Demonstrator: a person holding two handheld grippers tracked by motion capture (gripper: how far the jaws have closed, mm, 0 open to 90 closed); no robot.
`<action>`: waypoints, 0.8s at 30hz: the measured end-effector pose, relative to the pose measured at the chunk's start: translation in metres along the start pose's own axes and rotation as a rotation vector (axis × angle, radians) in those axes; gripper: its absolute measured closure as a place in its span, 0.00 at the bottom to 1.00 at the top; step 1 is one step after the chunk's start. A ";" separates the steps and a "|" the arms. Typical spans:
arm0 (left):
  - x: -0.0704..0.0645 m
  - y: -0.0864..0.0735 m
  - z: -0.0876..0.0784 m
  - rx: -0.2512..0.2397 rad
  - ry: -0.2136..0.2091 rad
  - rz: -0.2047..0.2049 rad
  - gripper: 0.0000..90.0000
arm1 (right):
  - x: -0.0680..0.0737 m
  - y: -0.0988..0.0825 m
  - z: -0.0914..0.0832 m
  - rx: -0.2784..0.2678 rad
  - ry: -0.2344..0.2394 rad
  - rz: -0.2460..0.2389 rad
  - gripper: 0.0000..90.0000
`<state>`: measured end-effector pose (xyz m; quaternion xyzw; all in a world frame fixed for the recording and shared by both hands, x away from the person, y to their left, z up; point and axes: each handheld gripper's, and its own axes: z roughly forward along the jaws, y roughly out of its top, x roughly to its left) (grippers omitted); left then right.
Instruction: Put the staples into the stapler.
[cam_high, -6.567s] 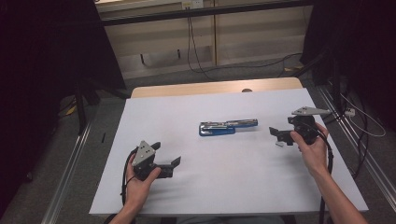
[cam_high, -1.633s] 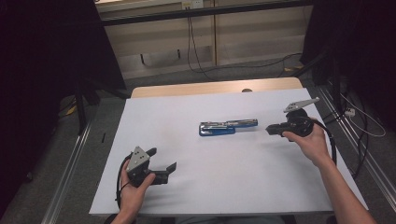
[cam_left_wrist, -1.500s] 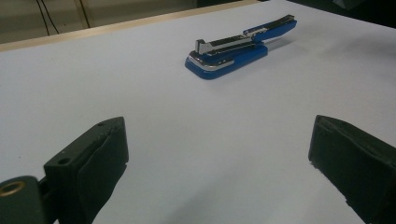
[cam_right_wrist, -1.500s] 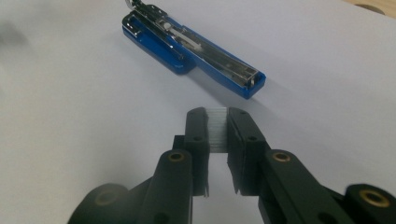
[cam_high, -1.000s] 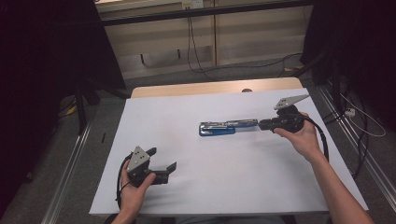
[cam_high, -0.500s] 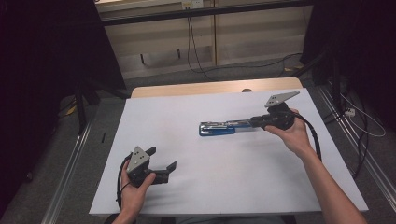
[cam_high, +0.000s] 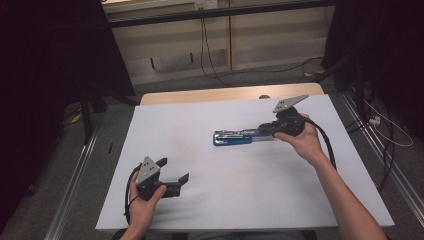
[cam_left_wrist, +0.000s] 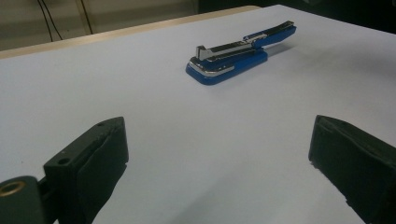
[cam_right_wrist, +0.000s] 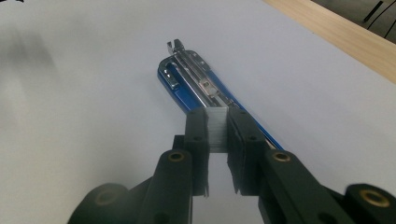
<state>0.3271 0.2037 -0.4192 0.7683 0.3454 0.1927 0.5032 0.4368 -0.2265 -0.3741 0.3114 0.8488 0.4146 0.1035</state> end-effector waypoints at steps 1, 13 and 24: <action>0.000 0.000 0.000 -0.001 -0.001 0.001 0.05 | 0.000 0.001 0.001 0.000 0.000 0.001 0.88; 0.000 0.000 0.000 0.004 -0.006 -0.001 0.05 | 0.000 0.013 0.016 0.003 0.004 0.000 0.88; 0.001 0.000 0.000 0.008 -0.012 0.000 0.05 | 0.005 0.028 0.030 0.016 0.020 -0.030 0.88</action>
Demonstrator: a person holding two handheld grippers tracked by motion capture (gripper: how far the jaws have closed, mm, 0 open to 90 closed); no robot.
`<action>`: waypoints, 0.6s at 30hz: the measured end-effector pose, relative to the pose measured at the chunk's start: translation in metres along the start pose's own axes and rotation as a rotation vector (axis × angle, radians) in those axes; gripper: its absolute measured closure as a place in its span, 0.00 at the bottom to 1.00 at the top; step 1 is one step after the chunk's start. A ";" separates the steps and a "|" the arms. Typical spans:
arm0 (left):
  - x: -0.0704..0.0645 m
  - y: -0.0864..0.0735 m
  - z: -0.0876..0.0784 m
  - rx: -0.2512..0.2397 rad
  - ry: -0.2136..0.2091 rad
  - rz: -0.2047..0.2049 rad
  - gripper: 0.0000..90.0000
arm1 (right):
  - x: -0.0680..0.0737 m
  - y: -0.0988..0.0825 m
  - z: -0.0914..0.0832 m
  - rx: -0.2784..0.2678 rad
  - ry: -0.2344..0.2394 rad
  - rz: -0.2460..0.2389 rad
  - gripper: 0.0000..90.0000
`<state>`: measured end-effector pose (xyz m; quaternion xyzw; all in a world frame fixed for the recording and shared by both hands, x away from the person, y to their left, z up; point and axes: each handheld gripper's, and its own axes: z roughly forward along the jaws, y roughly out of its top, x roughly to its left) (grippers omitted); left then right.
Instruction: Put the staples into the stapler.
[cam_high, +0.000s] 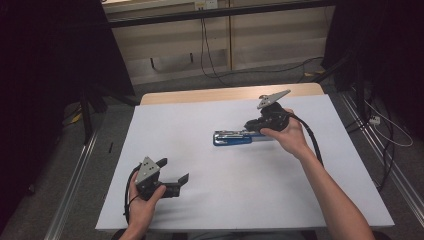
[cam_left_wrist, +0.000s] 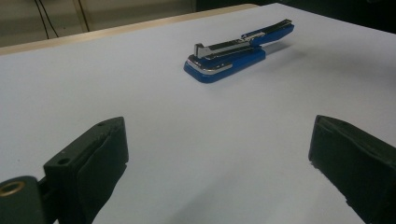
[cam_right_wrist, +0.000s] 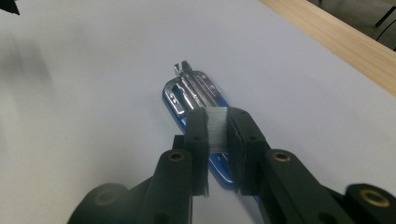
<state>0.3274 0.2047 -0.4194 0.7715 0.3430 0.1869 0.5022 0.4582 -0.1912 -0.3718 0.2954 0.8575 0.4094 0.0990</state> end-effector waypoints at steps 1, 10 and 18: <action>0.000 0.000 0.000 0.000 0.000 0.000 0.05 | 0.000 0.001 0.001 0.002 0.000 -0.002 0.88; 0.000 0.000 0.000 -0.001 0.001 -0.001 0.06 | 0.002 0.013 0.013 0.008 0.017 -0.019 0.88; 0.001 0.000 0.000 -0.002 0.004 0.000 0.05 | 0.004 0.023 0.022 0.018 0.033 -0.031 0.88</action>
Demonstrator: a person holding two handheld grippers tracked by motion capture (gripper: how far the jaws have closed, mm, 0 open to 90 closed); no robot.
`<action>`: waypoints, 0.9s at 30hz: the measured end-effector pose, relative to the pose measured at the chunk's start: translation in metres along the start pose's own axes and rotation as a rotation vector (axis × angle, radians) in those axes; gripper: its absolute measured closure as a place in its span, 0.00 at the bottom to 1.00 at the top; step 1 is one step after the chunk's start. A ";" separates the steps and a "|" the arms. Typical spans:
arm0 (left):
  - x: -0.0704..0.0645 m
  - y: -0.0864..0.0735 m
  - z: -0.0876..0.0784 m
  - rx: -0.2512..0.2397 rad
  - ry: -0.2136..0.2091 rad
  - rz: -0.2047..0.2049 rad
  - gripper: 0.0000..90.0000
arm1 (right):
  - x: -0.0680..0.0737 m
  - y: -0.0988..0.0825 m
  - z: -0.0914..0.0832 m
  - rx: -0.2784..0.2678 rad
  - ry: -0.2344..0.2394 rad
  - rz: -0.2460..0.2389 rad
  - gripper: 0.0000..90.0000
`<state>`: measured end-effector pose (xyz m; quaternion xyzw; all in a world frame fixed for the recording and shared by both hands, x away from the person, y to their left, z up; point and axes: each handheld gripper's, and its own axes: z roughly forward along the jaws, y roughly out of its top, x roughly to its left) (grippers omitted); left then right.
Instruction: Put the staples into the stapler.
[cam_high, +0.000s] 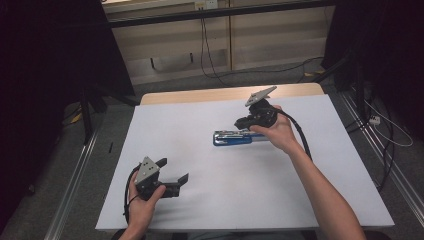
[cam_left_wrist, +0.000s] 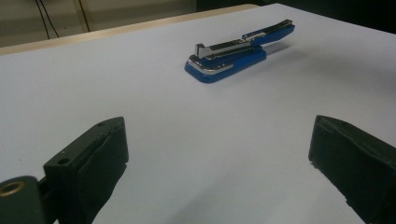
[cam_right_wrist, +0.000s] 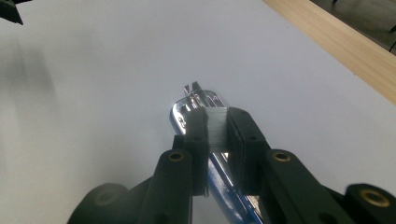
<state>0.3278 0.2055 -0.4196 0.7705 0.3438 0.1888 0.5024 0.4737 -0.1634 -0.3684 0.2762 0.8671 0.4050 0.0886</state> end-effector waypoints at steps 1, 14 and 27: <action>0.000 0.000 0.000 0.000 -0.002 -0.001 0.05 | 0.000 0.001 0.001 0.001 -0.001 -0.005 0.88; -0.001 0.000 0.001 0.003 -0.006 -0.001 0.05 | -0.002 0.010 0.017 0.027 0.001 -0.002 0.88; 0.000 0.000 0.001 0.002 -0.009 0.001 0.05 | 0.000 0.021 0.035 0.097 0.015 -0.069 0.88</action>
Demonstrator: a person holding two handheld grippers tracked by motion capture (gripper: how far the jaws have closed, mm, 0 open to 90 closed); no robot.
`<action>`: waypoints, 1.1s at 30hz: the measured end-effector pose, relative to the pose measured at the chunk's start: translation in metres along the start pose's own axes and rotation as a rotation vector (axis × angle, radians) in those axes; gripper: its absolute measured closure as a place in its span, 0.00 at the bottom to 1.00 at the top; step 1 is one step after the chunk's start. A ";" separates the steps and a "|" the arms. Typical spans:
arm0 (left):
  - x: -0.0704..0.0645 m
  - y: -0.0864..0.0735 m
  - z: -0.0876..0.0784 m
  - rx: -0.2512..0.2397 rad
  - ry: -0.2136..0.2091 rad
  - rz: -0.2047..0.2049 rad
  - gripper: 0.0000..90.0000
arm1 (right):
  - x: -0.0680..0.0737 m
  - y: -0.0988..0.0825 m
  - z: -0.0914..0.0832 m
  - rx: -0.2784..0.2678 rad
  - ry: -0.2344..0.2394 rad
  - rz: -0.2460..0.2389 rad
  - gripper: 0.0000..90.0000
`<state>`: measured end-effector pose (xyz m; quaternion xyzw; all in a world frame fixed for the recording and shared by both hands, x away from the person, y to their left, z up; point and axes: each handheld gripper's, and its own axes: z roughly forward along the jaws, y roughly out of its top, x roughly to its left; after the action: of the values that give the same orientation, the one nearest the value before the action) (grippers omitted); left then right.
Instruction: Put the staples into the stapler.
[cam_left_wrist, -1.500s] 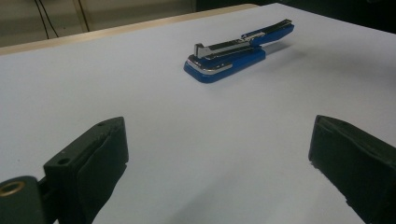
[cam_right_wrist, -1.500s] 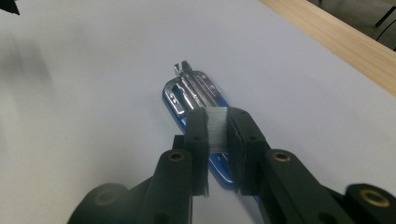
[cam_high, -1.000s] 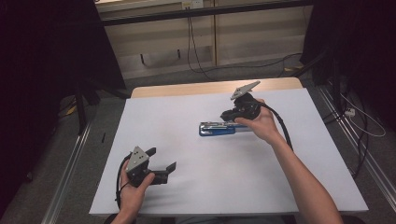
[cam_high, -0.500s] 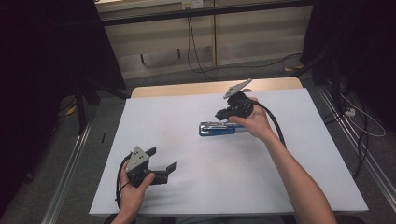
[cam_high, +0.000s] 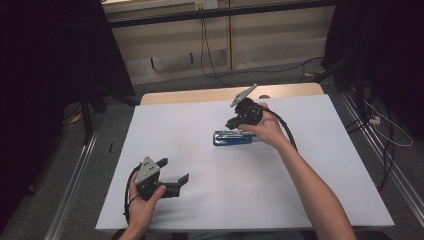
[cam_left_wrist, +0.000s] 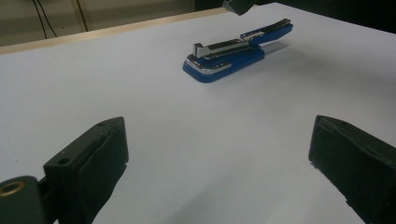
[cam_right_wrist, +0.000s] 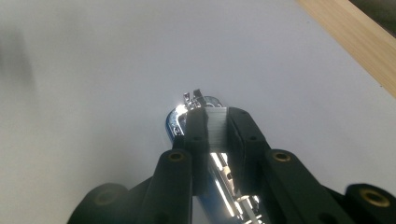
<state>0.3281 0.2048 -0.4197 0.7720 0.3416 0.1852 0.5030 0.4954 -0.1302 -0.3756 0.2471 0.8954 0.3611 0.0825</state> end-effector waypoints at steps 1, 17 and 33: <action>0.000 0.000 0.000 0.000 0.000 -0.002 0.05 | 0.000 0.001 0.001 -0.005 0.003 -0.001 0.88; 0.001 0.000 -0.001 -0.003 0.000 -0.003 0.05 | 0.001 0.012 0.015 -0.009 0.021 -0.027 0.88; 0.001 0.000 -0.001 -0.001 0.000 -0.003 0.05 | -0.002 0.019 0.025 0.056 0.051 -0.084 0.88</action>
<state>0.3281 0.2058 -0.4193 0.7713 0.3424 0.1846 0.5038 0.5122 -0.1044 -0.3804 0.2021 0.9166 0.3382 0.0677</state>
